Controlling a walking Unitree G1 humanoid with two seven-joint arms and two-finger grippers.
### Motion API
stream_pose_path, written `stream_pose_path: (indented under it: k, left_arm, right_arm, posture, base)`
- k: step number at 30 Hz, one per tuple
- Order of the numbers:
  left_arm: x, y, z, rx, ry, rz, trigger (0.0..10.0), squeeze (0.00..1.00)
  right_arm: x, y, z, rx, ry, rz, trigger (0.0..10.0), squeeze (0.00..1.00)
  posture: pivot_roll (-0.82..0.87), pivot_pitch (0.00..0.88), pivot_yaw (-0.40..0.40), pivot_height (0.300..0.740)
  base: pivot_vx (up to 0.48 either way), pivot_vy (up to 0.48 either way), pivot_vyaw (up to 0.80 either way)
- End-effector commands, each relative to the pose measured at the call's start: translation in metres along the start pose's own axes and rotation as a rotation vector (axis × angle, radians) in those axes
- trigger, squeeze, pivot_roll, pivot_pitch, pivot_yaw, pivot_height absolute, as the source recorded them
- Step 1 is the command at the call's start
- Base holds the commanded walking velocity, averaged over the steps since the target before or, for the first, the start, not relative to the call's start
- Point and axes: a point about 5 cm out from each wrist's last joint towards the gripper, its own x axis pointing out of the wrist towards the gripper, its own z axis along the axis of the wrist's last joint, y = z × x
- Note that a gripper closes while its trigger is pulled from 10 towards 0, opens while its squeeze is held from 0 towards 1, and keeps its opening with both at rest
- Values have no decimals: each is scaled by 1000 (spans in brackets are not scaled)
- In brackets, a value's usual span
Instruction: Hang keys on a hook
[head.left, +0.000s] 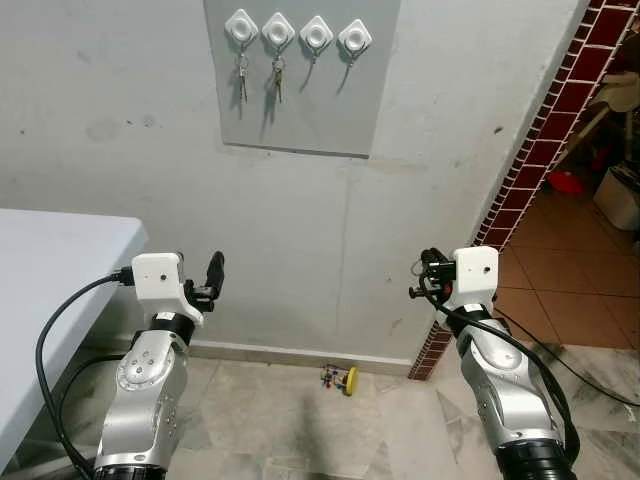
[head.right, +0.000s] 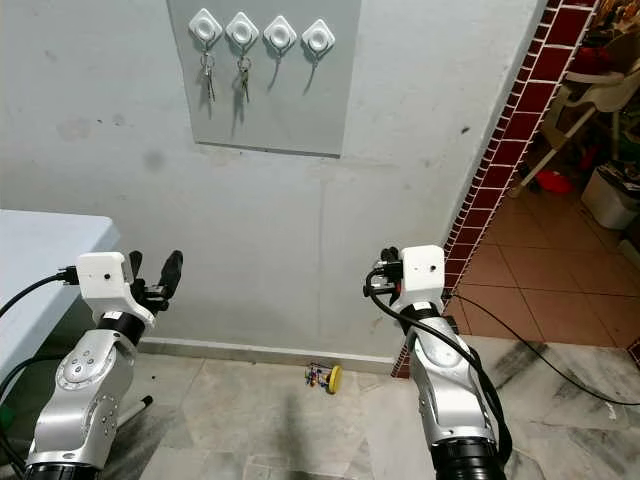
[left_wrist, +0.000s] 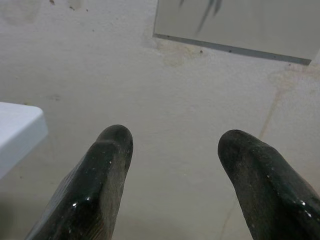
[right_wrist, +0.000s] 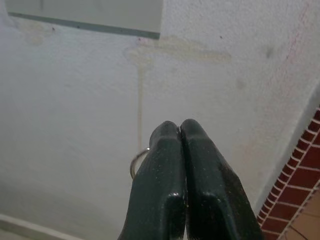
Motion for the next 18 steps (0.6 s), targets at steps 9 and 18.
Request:
stream_pose_path:
  k: [9,18]
  left_arm:
    - [2,7,12,19,-21,-8,10000,0]
    - [4,11,15,24,-26,-3,10000,0]
  right_arm:
    - [1,2,7,-6,-30,20,10000,0]
    - [3,5,7,-4,-32,31,10000,0]
  posture:
    - [-103,22,-28,740]
    - [-99,14,-29,740]
  base:
    - [287,0,0]
    - [386,0,0]
